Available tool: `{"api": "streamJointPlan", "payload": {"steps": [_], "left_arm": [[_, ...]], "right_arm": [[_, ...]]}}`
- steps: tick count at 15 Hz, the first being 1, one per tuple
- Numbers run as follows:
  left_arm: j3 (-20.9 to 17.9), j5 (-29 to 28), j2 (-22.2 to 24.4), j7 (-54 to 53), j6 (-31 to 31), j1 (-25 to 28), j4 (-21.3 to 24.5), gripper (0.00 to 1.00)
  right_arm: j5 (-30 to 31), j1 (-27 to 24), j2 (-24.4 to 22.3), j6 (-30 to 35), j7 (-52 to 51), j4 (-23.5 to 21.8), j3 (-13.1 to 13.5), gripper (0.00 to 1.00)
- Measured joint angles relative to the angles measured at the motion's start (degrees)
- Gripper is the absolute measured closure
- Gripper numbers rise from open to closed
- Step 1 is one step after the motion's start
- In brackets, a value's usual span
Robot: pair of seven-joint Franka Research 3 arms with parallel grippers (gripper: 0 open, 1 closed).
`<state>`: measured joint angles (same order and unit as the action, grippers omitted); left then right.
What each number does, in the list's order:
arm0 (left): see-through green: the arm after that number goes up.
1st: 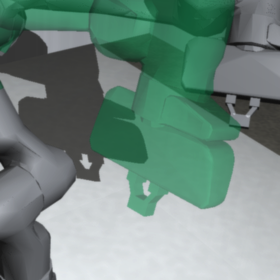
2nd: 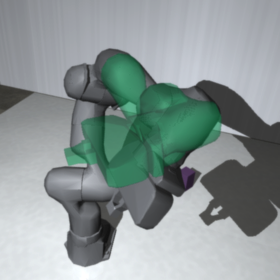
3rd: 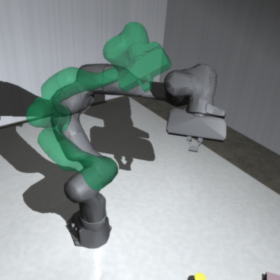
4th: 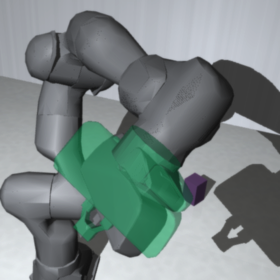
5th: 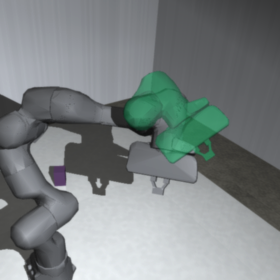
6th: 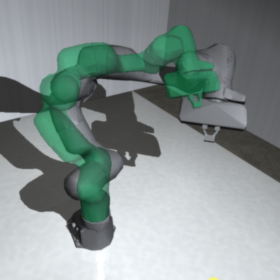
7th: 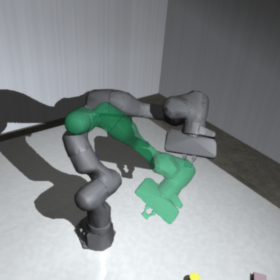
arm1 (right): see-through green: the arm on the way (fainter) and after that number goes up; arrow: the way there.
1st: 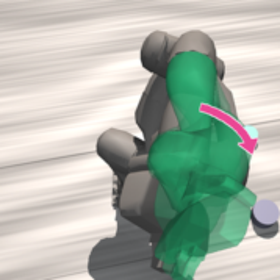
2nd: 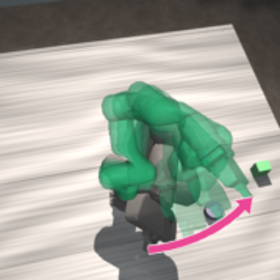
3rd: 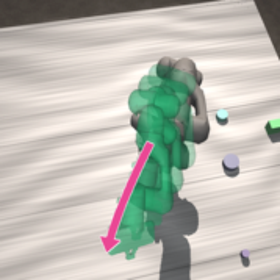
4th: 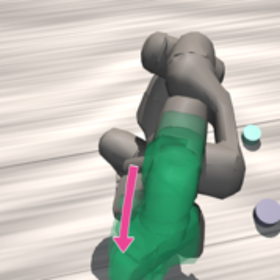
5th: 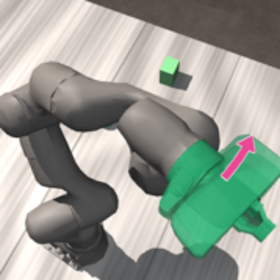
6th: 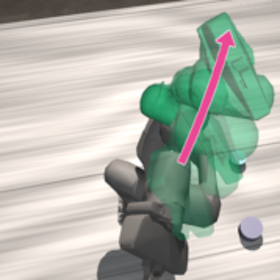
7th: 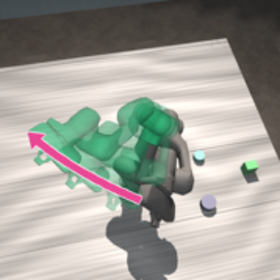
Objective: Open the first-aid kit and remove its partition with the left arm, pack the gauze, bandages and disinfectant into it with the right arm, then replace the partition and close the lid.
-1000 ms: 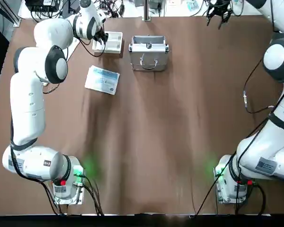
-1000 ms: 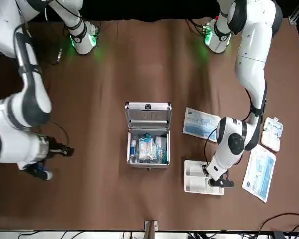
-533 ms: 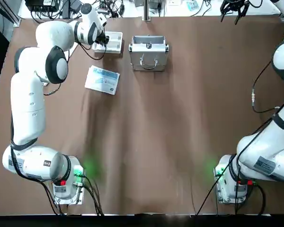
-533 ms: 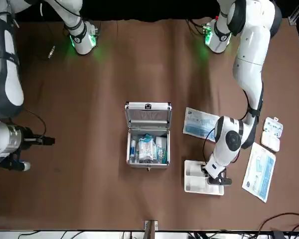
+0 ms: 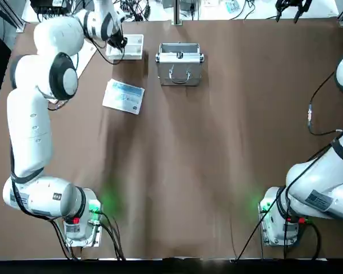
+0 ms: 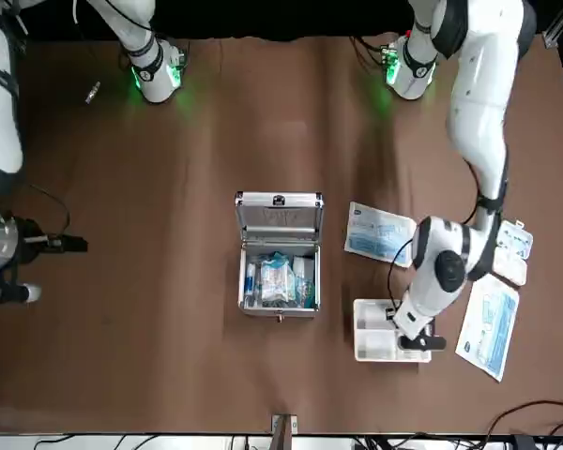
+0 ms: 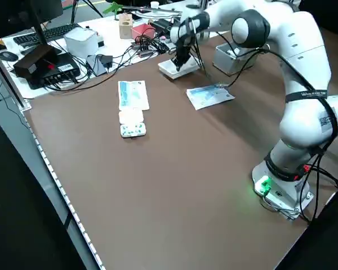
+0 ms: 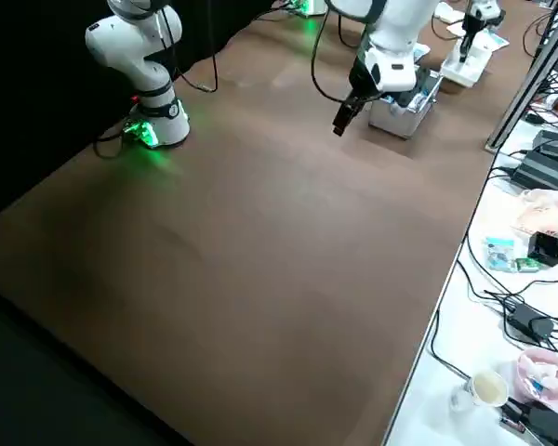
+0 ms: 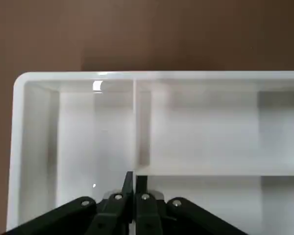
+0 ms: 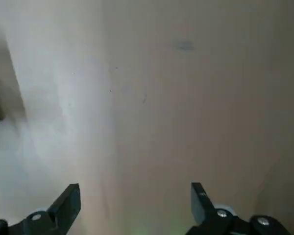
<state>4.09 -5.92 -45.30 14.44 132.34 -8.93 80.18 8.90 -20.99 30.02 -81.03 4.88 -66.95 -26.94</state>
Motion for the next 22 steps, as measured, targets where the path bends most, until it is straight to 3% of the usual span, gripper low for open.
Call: {"api": "streamJointPlan", "payload": {"steps": [3, 5, 10, 13, 17, 22], "left_arm": [[0.32, -0.01, 5.74, 0.03, -7.74, -0.24, -0.08, 0.97], [1.45, -0.01, 8.52, 0.40, -10.05, -0.86, -0.04, 0.97], [6.04, -0.03, 12.34, 7.15, -12.26, -2.96, 0.16, 0.97], [6.66, -0.03, 12.41, 11.05, -12.27, -6.58, 0.30, 0.97], [6.83, -0.04, 12.40, 17.16, -11.54, -12.15, 0.27, 0.97], [6.67, -0.12, 12.03, 22.06, -8.12, -16.99, 0.42, 0.97]], "right_arm": [[0.02, -0.29, -2.74, 0.50, -4.08, -0.10, 1.14, 0.01], [0.02, 1.24, -5.22, 0.57, -5.55, -0.36, 3.89, 0.01], [-3.60, 11.20, -10.96, 0.54, -6.11, -1.74, 15.64, 0.01], [-7.72, 15.90, -16.05, 0.36, -6.21, -5.05, 22.57, 0.01], [-8.58, 17.18, -27.31, -6.24, -6.20, -18.10, 24.76, 0.01], [-8.58, 17.20, -28.59, -6.68, -6.20, -20.44, 25.06, 0.01]]}}
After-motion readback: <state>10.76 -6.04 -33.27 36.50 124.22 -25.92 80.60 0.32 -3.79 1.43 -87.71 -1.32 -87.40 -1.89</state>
